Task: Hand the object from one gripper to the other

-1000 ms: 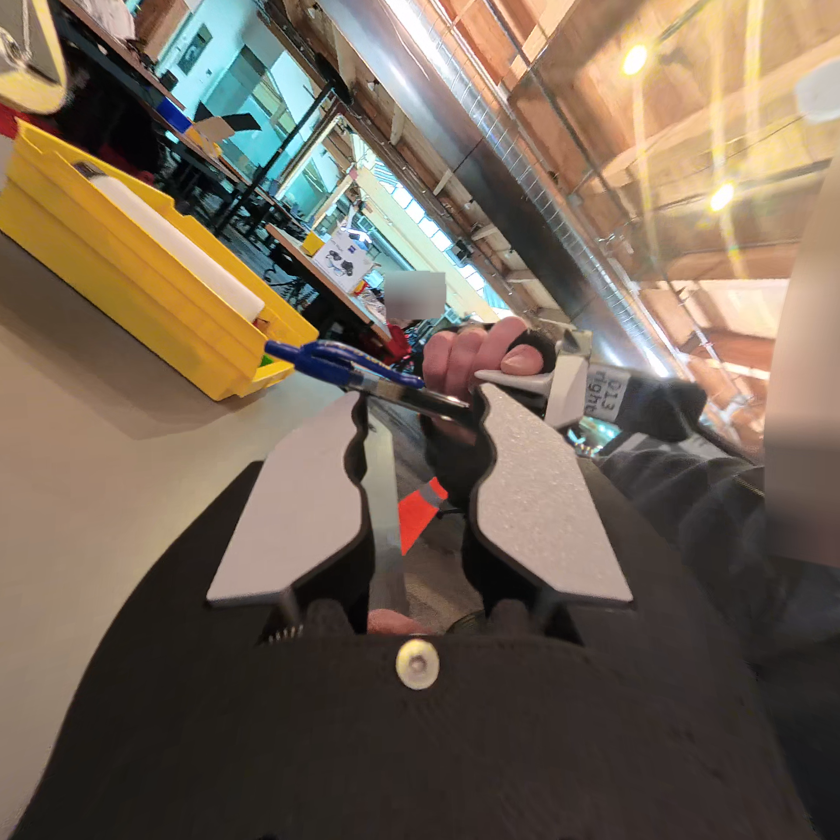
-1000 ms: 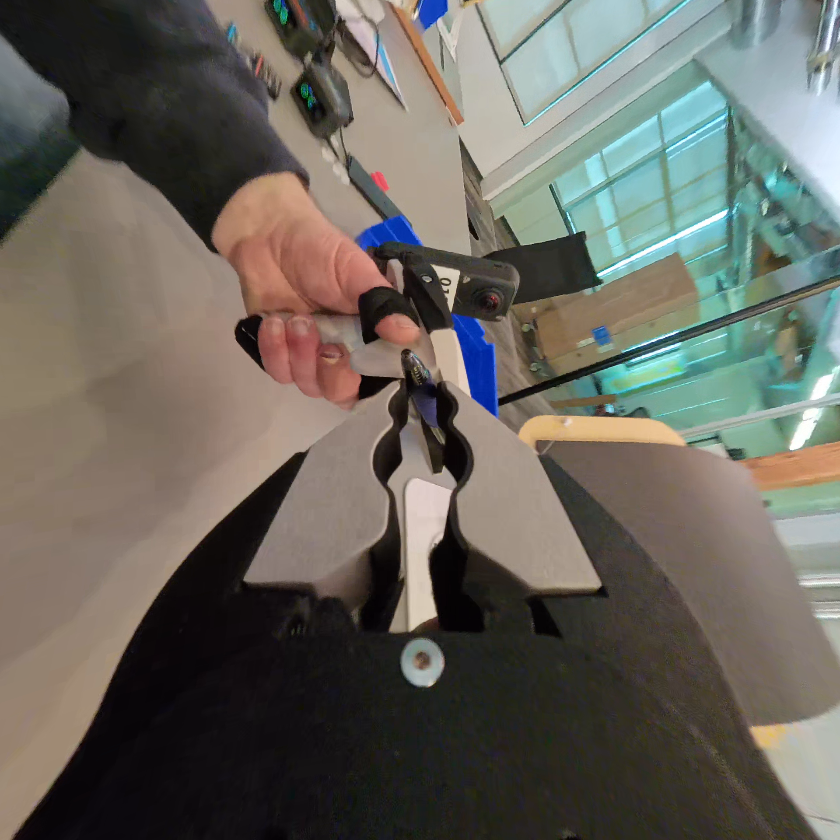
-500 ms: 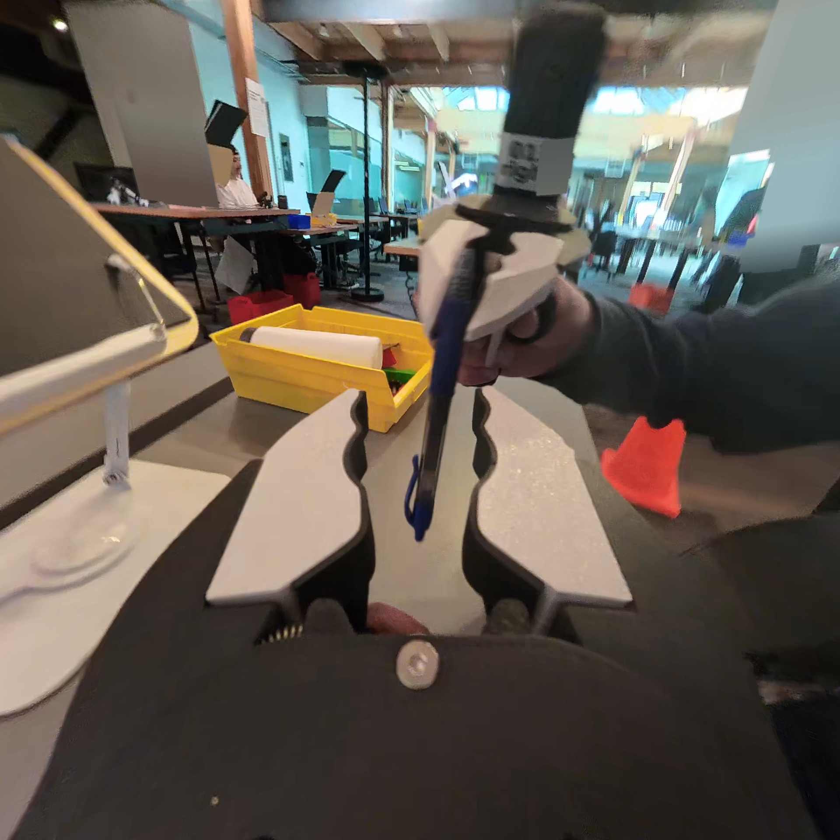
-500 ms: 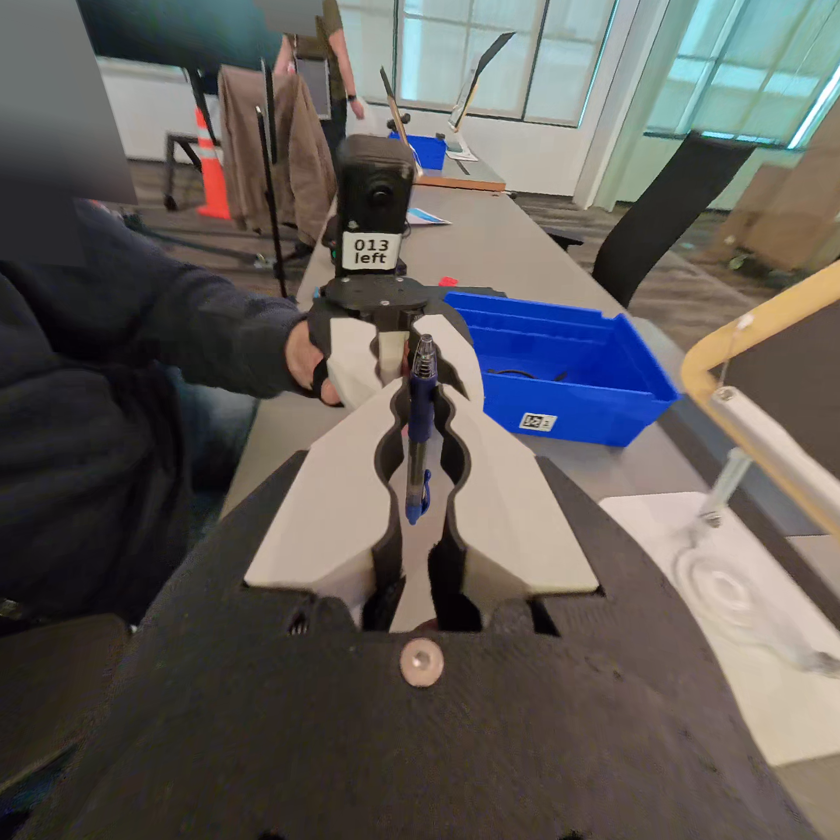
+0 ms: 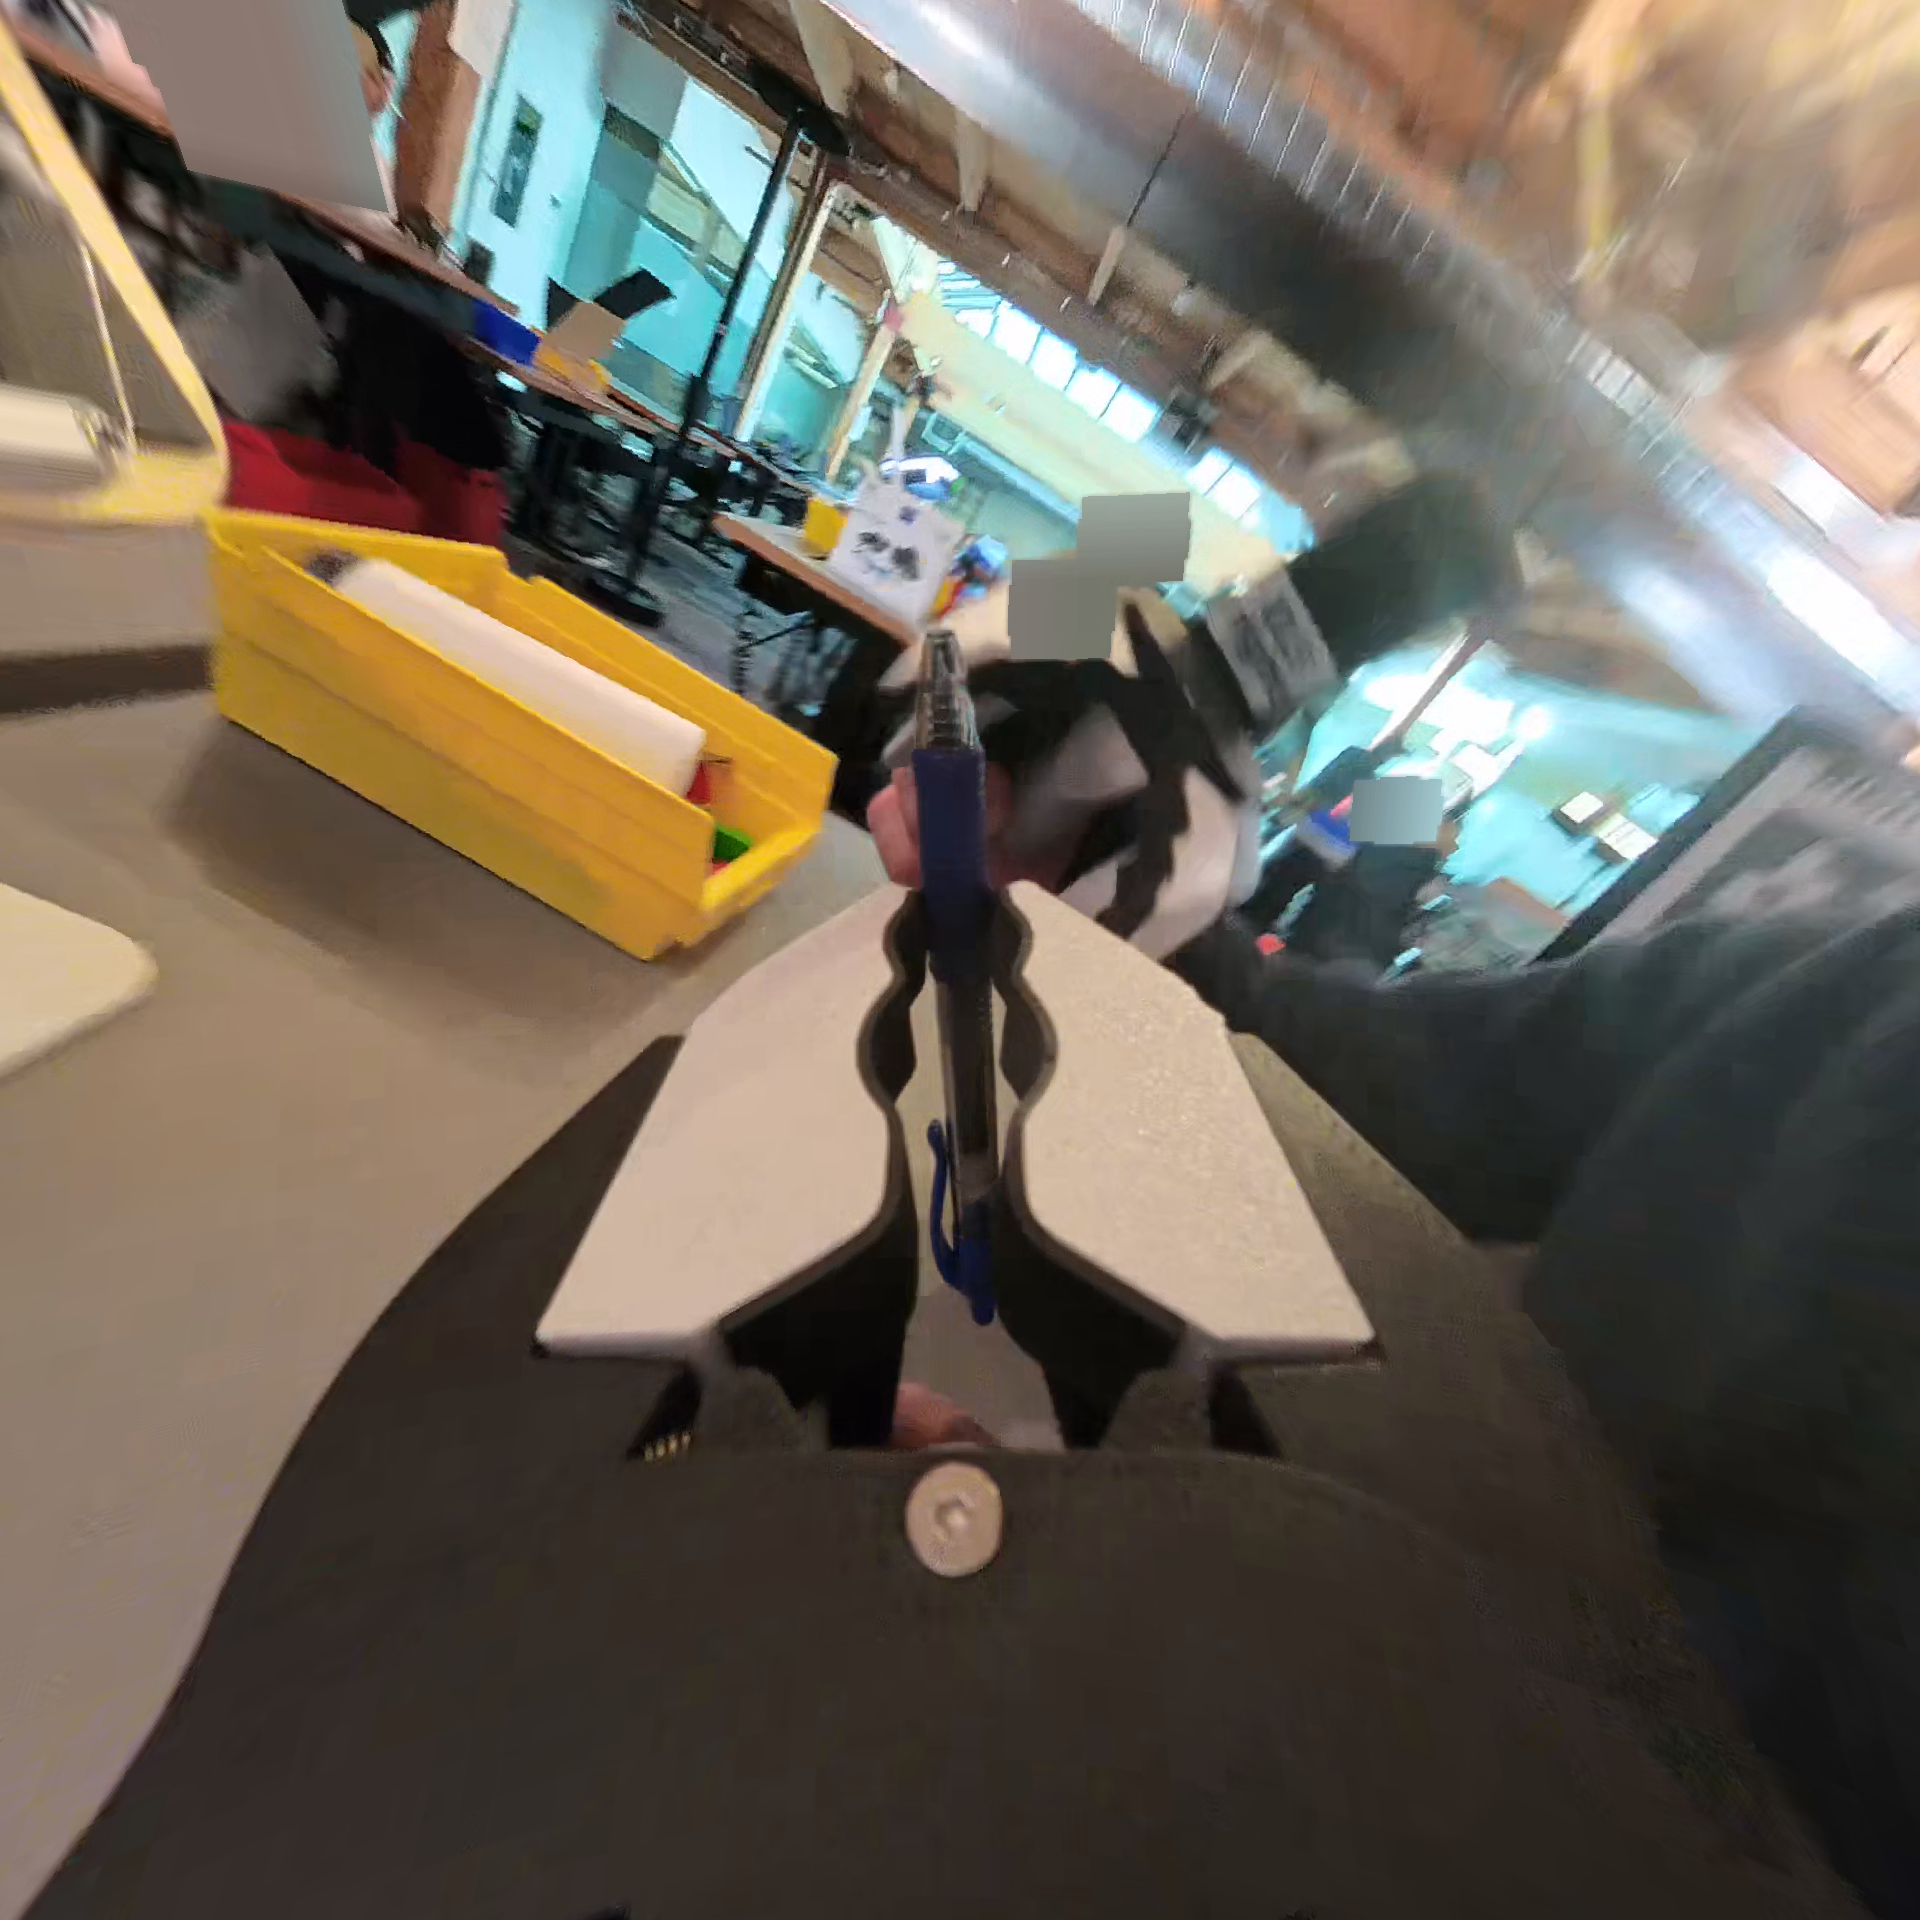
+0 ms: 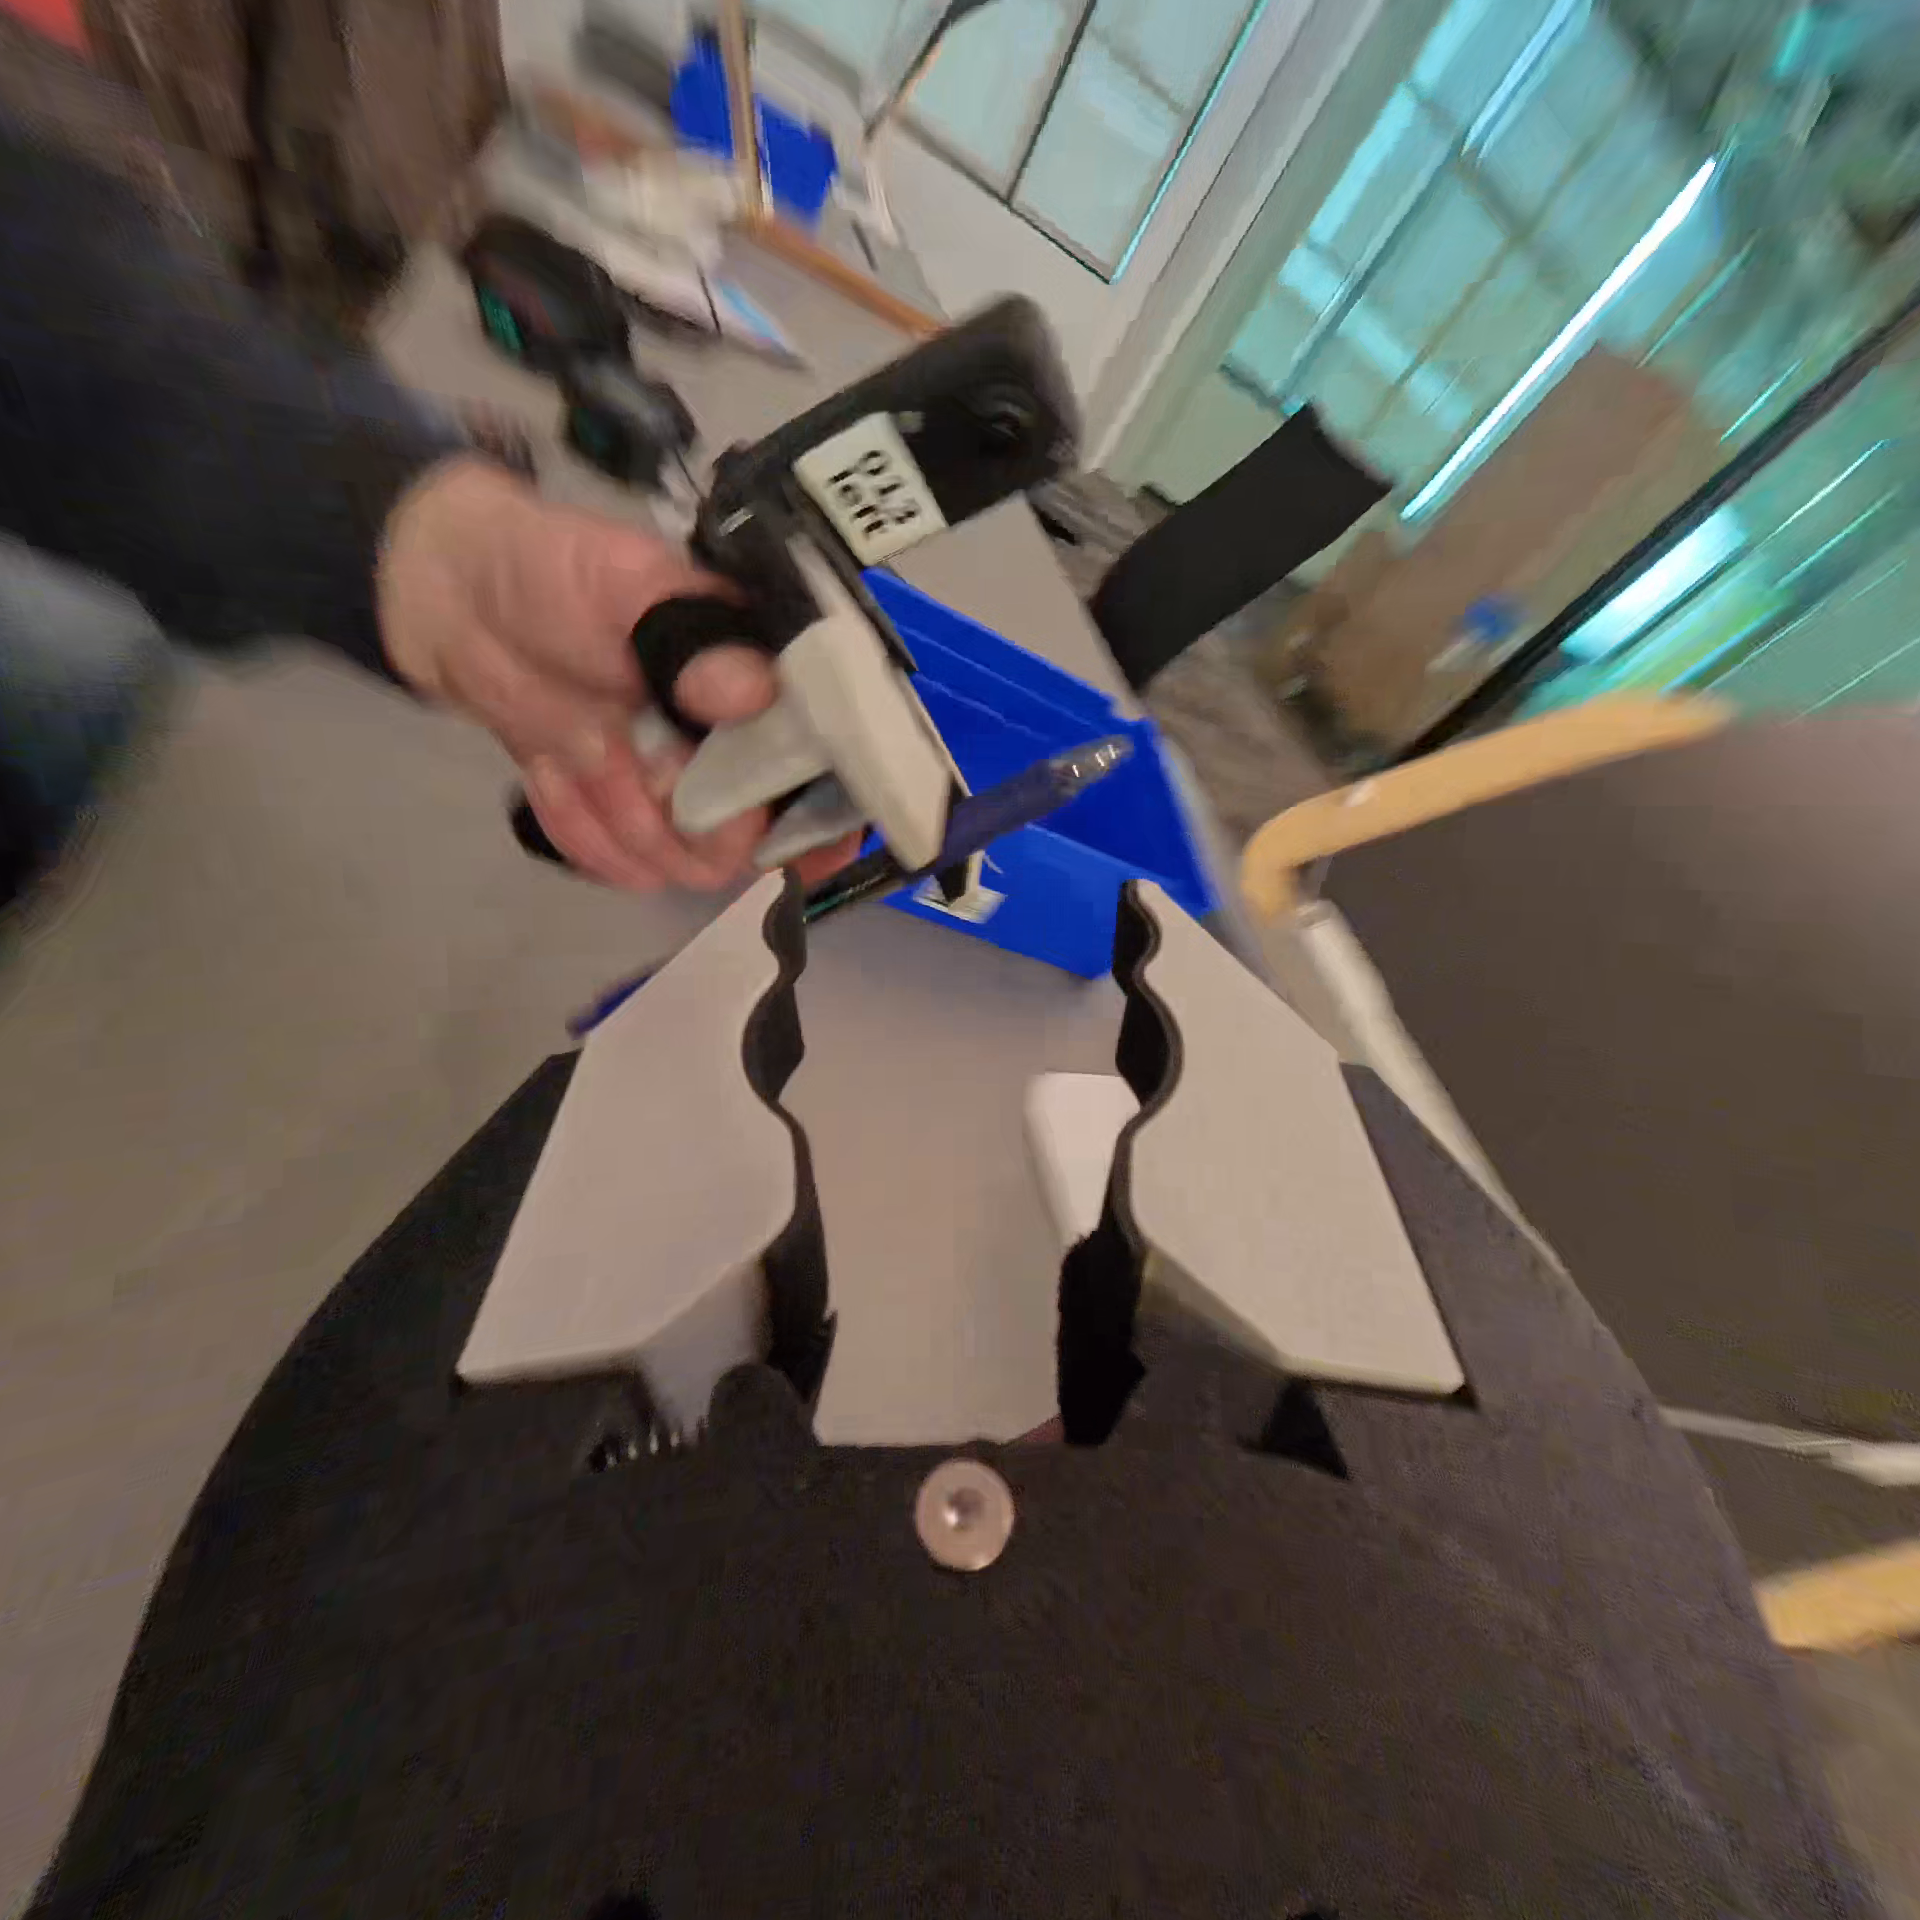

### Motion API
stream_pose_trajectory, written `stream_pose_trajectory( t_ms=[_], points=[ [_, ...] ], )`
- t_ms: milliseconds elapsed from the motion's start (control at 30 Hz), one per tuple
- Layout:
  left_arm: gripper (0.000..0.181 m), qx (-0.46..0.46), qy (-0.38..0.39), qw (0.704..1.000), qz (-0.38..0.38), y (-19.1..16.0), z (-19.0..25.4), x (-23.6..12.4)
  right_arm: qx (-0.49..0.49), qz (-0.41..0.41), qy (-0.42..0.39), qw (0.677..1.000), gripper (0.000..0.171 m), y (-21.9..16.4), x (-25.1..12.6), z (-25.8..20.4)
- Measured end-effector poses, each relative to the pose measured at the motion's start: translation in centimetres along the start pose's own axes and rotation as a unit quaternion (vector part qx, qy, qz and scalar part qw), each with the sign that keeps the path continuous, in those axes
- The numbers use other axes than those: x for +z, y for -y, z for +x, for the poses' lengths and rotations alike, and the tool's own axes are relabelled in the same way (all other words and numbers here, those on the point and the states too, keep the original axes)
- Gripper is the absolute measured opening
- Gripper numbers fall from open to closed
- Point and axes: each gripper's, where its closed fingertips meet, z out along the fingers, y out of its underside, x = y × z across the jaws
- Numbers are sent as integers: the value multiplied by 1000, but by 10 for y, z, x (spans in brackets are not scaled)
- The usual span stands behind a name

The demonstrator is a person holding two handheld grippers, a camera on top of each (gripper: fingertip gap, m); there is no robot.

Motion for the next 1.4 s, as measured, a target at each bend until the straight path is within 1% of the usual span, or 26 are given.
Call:
stream_pose_trajectory(
  t_ms=[33,67,100,133,167,233,300,367,433,533,600,667,733,833,900,933,1033,1133,1167,1267,1300,1400],
  points=[
    [12,-40,-12,999,12,2,-3,-2,-105,-16,-12,994,56,1,-1,-10],
    [11,-77,-21,997,21,4,-7,-4,-211,-38,-13,977,55,0,-1,-24],
    [11,-107,-30,993,24,4,-10,-5,-304,-72,-13,950,54,-6,2,-35],
    [11,-131,-35,990,26,4,-12,-6,-373,-109,-9,921,53,-15,6,-43],
    [11,-147,-34,988,25,3,-14,-6,-416,-133,4,900,52,-23,10,-52],
    [11,-162,-42,986,21,1,-12,-5,-459,-140,17,877,50,-33,15,-63],
    [11,-174,-44,984,22,0,-10,-6,-497,-134,-10,857,46,-34,18,-61],
    [11,-182,-45,982,24,-3,-9,-7,-522,-122,-13,844,46,-30,23,-69],
    [11,-199,-52,978,32,-7,-6,-5,-546,-124,-32,828,35,-26,30,-72],
    [11,-211,-55,975,44,-12,-5,-2,-536,-126,-50,833,19,-24,36,-72],
    [12,-216,-48,974,52,-13,-10,-3,-532,-131,-56,835,18,-24,37,-71],
    [12,-222,-44,972,63,-12,-13,-6,-510,-129,-54,849,17,-22,36,-70],
    [14,-207,-27,976,63,-16,-18,-8,-462,-126,-45,877,15,-17,34,-68],
    [20,-166,-2,984,67,-20,-25,-17,-347,-112,-27,931,12,-6,27,-56],
    [32,-120,31,990,66,-21,-29,-25,-237,-94,-4,967,12,1,21,-46],
    [34,-93,45,992,68,-20,-29,-29,-187,-89,7,978,12,3,19,-40],
    [39,11,93,993,72,-12,-27,-40,-52,-73,23,996,11,6,15,-21],
    [45,133,141,979,65,-1,-17,-44,79,-48,35,995,11,5,15,-7],
    [48,182,166,968,53,1,-15,-43,121,-33,36,991,11,5,16,-3],
    [59,325,245,913,16,1,-11,-39,241,6,43,970,11,5,19,6],
    [63,363,270,892,5,0,-11,-37,282,20,46,958,11,4,20,8],
    [69,464,356,811,-21,-3,-14,-34,397,80,46,913,11,3,22,16]
  ],
)
